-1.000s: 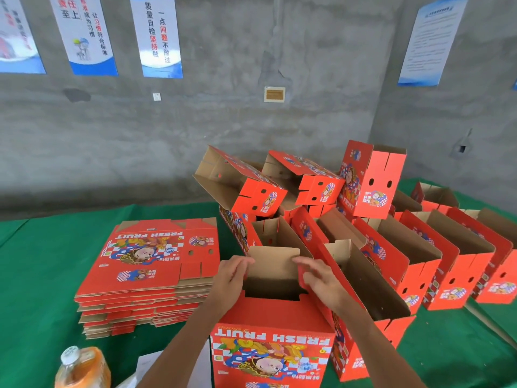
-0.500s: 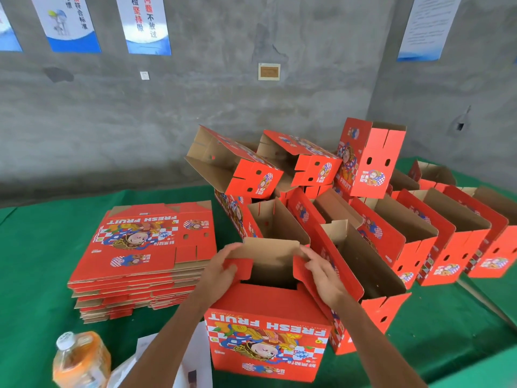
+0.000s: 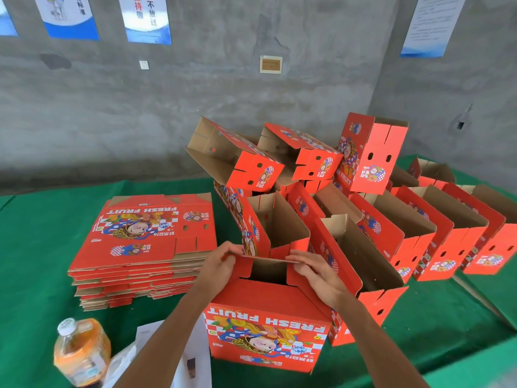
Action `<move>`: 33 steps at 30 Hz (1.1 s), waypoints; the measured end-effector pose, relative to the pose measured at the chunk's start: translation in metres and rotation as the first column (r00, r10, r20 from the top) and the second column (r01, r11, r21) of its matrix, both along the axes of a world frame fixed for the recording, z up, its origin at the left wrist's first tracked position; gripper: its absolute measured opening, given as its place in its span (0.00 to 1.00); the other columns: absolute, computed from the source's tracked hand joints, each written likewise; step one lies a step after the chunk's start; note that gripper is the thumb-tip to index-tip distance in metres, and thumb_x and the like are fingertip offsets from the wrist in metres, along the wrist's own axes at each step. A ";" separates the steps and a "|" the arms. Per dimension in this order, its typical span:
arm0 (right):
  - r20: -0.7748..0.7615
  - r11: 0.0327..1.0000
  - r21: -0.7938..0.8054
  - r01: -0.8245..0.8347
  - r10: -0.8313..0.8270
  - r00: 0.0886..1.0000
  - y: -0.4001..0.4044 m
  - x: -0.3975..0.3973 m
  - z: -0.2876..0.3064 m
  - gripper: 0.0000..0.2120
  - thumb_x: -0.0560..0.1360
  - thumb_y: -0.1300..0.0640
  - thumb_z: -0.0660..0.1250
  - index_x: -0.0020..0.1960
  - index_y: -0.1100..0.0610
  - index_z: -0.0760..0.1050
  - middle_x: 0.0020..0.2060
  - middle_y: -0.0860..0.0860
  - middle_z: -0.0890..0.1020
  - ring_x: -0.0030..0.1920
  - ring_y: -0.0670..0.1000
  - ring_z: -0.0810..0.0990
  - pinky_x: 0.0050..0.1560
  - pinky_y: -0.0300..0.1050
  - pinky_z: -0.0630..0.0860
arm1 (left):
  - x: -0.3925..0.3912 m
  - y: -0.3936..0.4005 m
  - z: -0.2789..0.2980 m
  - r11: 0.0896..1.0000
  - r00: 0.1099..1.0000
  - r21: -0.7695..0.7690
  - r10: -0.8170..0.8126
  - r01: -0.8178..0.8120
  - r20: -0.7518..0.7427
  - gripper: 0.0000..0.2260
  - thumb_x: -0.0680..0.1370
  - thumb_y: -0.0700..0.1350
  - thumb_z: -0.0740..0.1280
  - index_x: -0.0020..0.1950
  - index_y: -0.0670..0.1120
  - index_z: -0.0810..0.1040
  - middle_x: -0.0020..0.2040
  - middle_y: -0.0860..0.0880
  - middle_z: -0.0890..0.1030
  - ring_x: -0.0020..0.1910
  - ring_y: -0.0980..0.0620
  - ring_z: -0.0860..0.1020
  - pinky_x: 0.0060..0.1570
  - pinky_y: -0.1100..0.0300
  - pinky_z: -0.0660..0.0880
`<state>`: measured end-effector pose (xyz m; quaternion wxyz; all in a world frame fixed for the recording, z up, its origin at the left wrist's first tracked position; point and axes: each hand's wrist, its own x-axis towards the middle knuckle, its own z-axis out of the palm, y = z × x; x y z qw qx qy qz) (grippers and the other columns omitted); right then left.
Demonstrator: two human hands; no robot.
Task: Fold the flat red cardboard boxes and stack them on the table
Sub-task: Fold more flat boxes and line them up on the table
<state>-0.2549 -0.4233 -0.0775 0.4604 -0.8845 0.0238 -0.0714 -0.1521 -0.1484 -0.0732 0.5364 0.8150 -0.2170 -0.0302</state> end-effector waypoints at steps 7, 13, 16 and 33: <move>-0.110 0.975 0.221 -0.006 0.031 0.993 0.003 -0.014 0.009 0.26 0.77 0.24 0.52 0.70 0.30 0.73 0.70 0.32 0.73 0.73 0.36 0.66 0.75 0.47 0.61 | -0.010 0.001 0.004 0.999 0.986 0.014 -0.035 0.038 -0.164 0.22 0.79 0.72 0.57 0.55 0.56 0.76 0.51 0.59 0.78 0.54 0.60 0.78 0.54 0.57 0.72; -0.121 0.925 -0.365 -0.105 0.065 0.991 0.004 -0.007 -0.001 0.33 0.75 0.27 0.63 0.77 0.38 0.67 0.75 0.37 0.67 0.77 0.42 0.61 0.78 0.51 0.60 | -0.008 0.005 -0.006 0.901 0.990 0.411 -0.132 0.139 -0.046 0.23 0.76 0.63 0.73 0.68 0.64 0.71 0.79 0.57 0.61 0.82 0.55 0.50 0.77 0.43 0.59; -0.159 0.926 -0.367 -0.083 0.025 0.987 0.005 -0.002 -0.002 0.38 0.72 0.25 0.66 0.78 0.39 0.65 0.73 0.41 0.70 0.72 0.44 0.67 0.73 0.49 0.65 | -0.008 0.003 -0.005 0.881 0.992 0.459 -0.126 0.117 -0.010 0.30 0.74 0.66 0.73 0.73 0.65 0.68 0.82 0.54 0.57 0.83 0.50 0.47 0.78 0.39 0.58; -0.233 0.846 0.110 0.522 -0.488 0.841 0.021 -0.004 -0.003 0.34 0.81 0.30 0.45 0.63 0.53 0.78 0.62 0.57 0.82 0.64 0.60 0.79 0.67 0.55 0.74 | -0.011 0.013 -0.020 0.757 0.970 0.616 0.099 -0.217 0.221 0.22 0.84 0.65 0.54 0.73 0.57 0.69 0.76 0.51 0.68 0.77 0.47 0.61 0.69 0.42 0.73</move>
